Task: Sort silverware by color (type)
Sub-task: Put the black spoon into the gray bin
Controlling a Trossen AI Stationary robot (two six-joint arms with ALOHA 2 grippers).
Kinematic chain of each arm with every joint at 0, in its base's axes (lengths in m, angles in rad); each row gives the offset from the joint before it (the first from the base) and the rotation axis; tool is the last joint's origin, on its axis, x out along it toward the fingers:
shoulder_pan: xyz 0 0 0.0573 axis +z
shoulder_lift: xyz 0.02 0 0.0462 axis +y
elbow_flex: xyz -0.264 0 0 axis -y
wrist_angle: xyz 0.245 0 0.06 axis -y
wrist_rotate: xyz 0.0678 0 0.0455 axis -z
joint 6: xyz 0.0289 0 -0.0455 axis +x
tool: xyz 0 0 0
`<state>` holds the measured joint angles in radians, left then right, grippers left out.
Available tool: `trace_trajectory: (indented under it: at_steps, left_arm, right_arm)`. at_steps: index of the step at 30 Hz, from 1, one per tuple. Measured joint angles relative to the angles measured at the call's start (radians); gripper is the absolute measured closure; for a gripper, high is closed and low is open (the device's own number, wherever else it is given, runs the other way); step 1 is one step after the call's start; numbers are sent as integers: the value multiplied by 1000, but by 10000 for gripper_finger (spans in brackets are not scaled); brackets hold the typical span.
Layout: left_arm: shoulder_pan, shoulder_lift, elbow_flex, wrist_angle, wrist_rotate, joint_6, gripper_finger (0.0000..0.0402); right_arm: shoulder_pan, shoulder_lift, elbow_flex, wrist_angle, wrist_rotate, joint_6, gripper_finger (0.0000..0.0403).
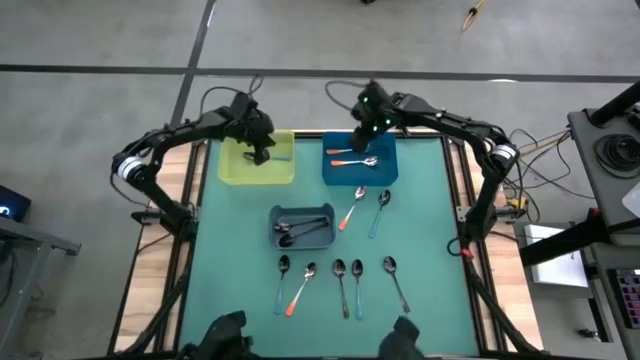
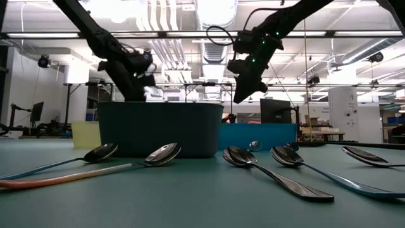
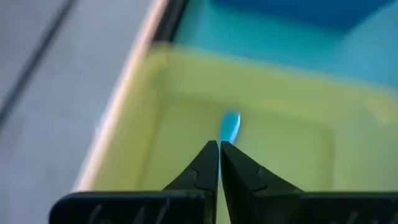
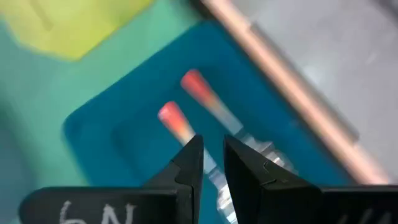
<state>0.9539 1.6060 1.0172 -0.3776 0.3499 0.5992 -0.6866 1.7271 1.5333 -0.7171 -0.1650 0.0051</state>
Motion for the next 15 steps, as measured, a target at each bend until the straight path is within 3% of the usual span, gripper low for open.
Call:
trace_trajectory:
  at_steps: [10, 15]
  left_arm:
    - [-56, -217, -52, 175, 81, -116, 402]
    - [-124, -310, -145, 306, 82, -224, 401]
  right_arm:
    - [225, 0, 0, -249, -3, 202, 351]
    - [346, 0, 0, -321, -3, 287, 351]
